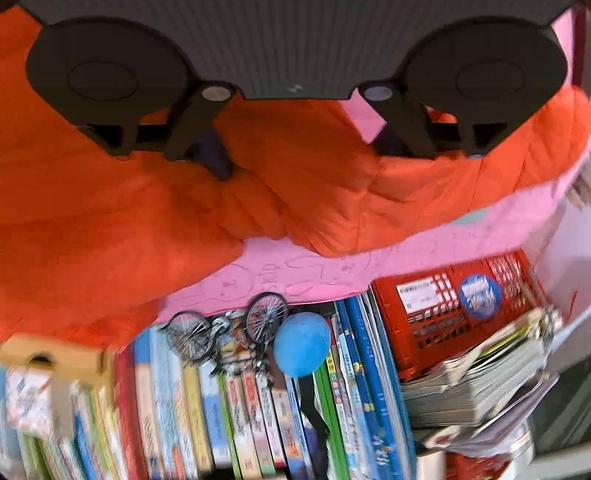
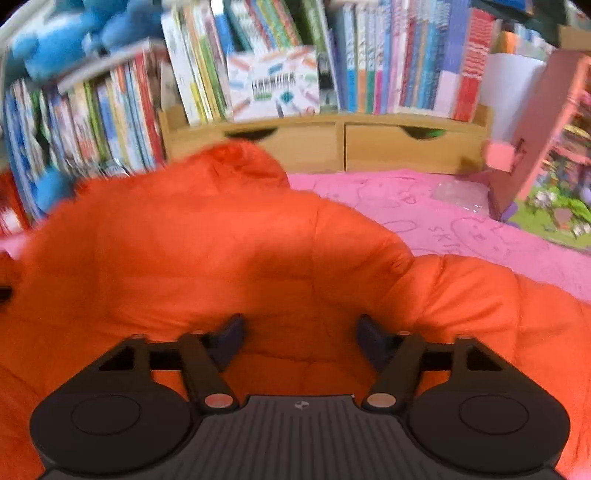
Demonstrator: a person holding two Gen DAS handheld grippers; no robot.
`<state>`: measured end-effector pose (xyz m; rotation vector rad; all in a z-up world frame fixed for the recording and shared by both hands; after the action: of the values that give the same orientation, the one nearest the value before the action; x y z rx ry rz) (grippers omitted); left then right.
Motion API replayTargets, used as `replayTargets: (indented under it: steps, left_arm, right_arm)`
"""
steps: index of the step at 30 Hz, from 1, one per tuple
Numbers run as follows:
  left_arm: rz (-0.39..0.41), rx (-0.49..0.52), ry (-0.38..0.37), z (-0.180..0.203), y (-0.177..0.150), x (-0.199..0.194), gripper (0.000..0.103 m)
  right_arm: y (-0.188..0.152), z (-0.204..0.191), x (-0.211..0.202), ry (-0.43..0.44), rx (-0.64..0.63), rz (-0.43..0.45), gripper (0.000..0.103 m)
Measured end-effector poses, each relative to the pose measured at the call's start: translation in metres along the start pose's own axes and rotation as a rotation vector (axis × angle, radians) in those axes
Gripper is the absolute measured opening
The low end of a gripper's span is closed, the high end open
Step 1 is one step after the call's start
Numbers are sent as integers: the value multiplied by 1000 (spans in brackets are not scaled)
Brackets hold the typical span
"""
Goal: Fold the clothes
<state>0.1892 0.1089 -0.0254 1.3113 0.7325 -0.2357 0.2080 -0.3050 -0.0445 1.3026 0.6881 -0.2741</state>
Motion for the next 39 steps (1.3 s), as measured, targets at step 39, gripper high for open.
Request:
replayTargets:
  steps: [39]
  left_arm:
    - [-63,-614,-172,-181,-57,-89,88]
  right_arm:
    - [-148,-53,-195,-150,-240,303,85]
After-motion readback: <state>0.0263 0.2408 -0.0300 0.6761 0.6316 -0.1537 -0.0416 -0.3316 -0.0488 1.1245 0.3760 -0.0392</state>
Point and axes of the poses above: each gripper's, at about its wrist camera, not at the fingertips, and x roughly the way its jaws point, z to its right, y to its top, the point moved 2 cm from there along x, roughly the way its jaws point, and after that the axes turned 15 degrees about -x, right-handed, at the moved point
